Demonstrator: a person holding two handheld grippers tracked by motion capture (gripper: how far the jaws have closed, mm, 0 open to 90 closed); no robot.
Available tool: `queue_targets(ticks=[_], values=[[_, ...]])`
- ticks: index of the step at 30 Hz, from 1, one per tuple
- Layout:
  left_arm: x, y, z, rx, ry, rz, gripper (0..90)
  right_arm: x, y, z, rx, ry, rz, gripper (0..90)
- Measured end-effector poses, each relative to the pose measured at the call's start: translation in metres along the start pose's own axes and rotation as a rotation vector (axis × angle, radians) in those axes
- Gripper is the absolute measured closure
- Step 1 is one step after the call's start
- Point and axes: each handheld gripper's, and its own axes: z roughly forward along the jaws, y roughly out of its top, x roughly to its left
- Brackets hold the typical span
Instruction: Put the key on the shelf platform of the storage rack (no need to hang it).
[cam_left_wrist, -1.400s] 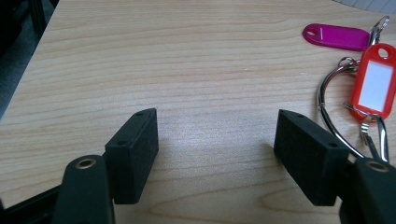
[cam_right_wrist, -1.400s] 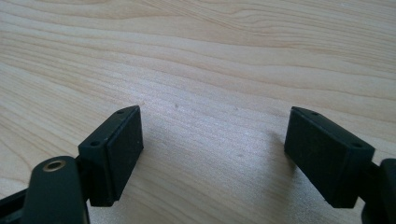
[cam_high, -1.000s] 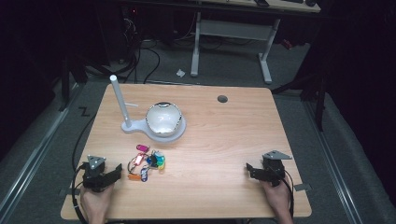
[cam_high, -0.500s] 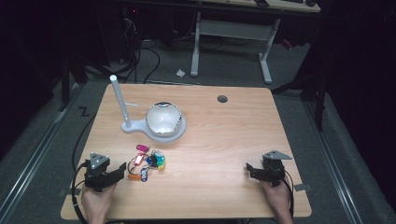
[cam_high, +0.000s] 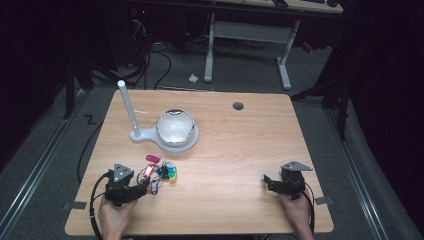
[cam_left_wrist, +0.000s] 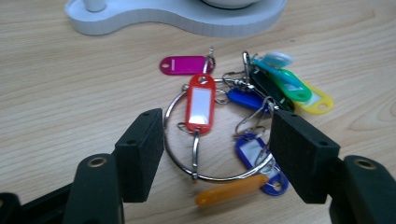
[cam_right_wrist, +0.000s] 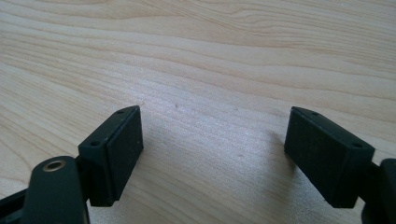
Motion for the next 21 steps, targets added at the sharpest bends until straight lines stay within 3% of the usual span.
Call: queue_targets(ticks=[8, 21], values=[[-0.006, -0.017, 0.001, 0.049, -0.012, 0.042, 36.3, 0.0, 0.0, 0.0, 0.0, 0.0, 0.0, 19.4], [-0.011, -0.037, 0.011, 0.075, -0.002, 0.111, 36.5, 0.0, 0.0, 0.0, 0.0, 0.0, 0.0, 19.5]])
